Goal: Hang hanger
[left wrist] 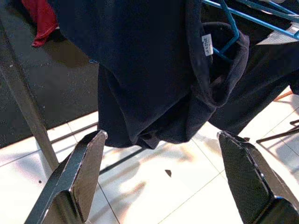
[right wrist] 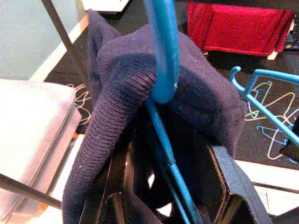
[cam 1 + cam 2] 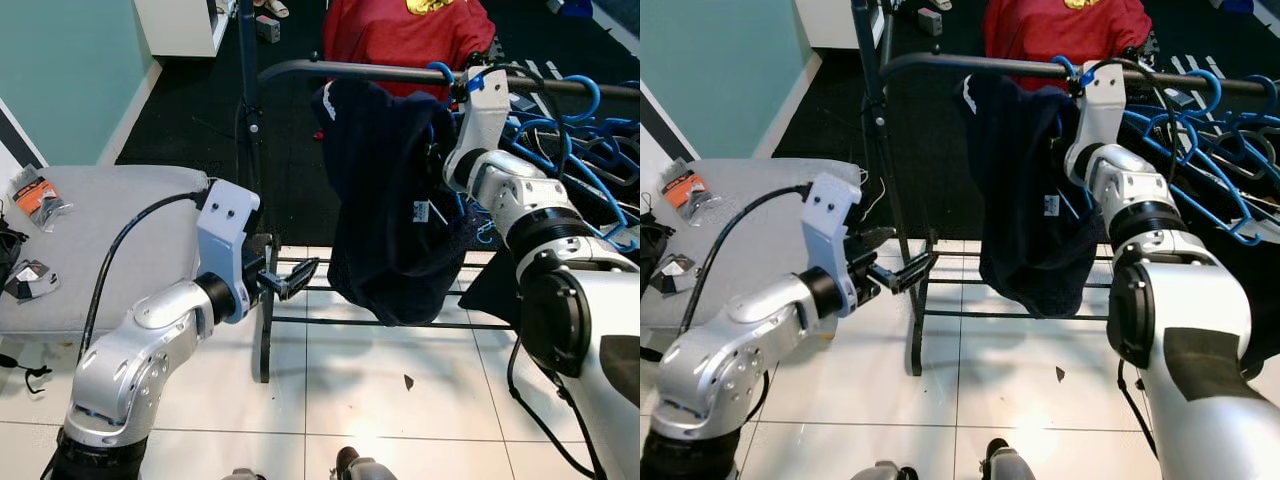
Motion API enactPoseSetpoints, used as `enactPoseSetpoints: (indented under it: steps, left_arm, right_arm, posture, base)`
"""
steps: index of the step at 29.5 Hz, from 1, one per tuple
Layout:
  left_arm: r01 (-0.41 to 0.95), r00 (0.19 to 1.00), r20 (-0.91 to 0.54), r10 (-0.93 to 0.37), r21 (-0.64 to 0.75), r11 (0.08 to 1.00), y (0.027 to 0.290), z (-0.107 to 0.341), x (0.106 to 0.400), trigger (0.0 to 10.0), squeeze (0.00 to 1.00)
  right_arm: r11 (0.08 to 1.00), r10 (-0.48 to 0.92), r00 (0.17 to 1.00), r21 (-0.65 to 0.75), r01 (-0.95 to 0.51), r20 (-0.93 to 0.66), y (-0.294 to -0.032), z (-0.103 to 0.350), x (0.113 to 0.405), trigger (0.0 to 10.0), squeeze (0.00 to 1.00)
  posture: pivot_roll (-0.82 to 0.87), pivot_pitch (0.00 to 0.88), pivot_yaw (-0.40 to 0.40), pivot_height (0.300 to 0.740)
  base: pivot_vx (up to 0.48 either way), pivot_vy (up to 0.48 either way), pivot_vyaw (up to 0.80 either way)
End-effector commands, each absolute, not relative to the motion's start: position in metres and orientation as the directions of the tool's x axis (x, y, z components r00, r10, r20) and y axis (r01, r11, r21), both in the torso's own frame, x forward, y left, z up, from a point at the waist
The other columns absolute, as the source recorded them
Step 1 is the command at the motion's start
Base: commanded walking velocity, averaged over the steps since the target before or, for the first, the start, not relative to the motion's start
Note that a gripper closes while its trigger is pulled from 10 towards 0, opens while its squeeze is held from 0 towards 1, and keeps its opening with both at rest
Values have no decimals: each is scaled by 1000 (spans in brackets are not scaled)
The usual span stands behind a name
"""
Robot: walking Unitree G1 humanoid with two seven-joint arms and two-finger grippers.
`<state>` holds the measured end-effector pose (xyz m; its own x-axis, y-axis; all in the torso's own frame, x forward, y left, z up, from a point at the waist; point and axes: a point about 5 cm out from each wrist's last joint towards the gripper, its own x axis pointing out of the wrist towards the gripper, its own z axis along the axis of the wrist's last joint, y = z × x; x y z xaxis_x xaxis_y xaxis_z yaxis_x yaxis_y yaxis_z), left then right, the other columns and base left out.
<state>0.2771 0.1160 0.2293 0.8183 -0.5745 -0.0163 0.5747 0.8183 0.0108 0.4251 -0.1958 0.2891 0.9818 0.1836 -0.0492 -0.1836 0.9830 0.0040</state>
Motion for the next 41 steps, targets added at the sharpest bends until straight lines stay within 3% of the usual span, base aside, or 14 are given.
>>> enactPoseSetpoints:
  steps: [1, 25, 41]
  left_arm:
    - [578, 816, -28, -578, -1, 816, 116, 225, 278, 10000, 0]
    - [596, 803, -5, -596, -5, 803, 109, 229, 281, 10000, 0]
    - [572, 820, 8, -572, -24, 820, 113, 227, 282, 10000, 0]
  right_arm:
    - [985, 170, 985, -41, -170, -1, -198, 304, 425, 10000, 0]
    - [953, 225, 973, -222, -207, 56, -187, 314, 418, 10000, 0]
    - [889, 323, 944, -366, -277, 69, -188, 343, 342, 10000, 0]
  posture:
    - [14, 217, 10, 740]
    - [-13, 190, 14, 740]
    - [-36, 183, 22, 740]
  base:
    - [0, 0, 0]
    - [0, 0, 0]
    - [0, 0, 0]
